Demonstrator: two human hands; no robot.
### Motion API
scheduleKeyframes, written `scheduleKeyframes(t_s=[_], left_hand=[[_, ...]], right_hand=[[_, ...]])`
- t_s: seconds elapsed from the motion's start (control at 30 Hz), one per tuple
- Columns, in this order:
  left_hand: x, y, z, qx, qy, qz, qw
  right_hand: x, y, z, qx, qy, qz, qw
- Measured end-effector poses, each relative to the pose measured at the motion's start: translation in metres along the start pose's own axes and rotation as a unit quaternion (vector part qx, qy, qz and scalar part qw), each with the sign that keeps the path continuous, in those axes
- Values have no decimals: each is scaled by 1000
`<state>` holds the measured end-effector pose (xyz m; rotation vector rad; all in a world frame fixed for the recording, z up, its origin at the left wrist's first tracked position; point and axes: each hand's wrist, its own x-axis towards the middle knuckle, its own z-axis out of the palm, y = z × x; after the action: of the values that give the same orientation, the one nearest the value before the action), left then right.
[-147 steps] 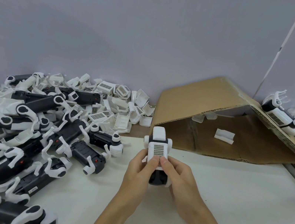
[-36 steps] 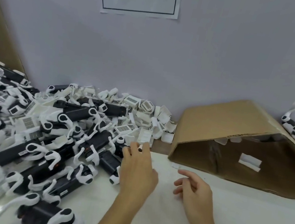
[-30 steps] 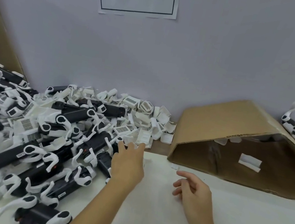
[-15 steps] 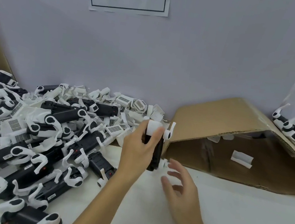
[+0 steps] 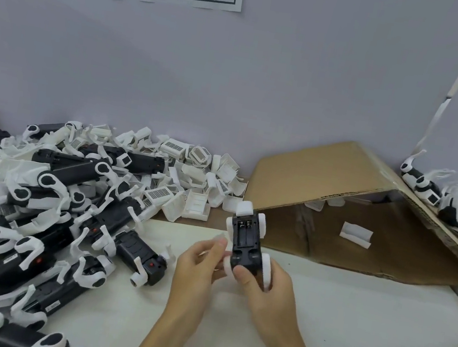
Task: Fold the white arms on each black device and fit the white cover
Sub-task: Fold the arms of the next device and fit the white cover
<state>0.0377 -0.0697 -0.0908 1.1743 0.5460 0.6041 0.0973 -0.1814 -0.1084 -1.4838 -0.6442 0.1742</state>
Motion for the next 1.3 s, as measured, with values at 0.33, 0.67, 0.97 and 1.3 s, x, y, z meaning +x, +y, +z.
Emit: scheduleKeyframes(t_s=[0.33, 0.67, 0.97, 1.3], left_hand=[[-1, 4, -13, -8, -87, -24, 996], [-1, 0, -9, -107, -4, 10, 994], [-8, -1, -4, -52, -48, 38, 997], [-8, 0, -3, -6, -43, 37, 998]], right_hand=[[-2, -1, -2, 11, -136, 7, 991], [-7, 11, 16, -227, -3, -36, 973], [-6, 11, 14, -205, 19, -19, 978], [-5, 9, 13, -218, 48, -39, 974]])
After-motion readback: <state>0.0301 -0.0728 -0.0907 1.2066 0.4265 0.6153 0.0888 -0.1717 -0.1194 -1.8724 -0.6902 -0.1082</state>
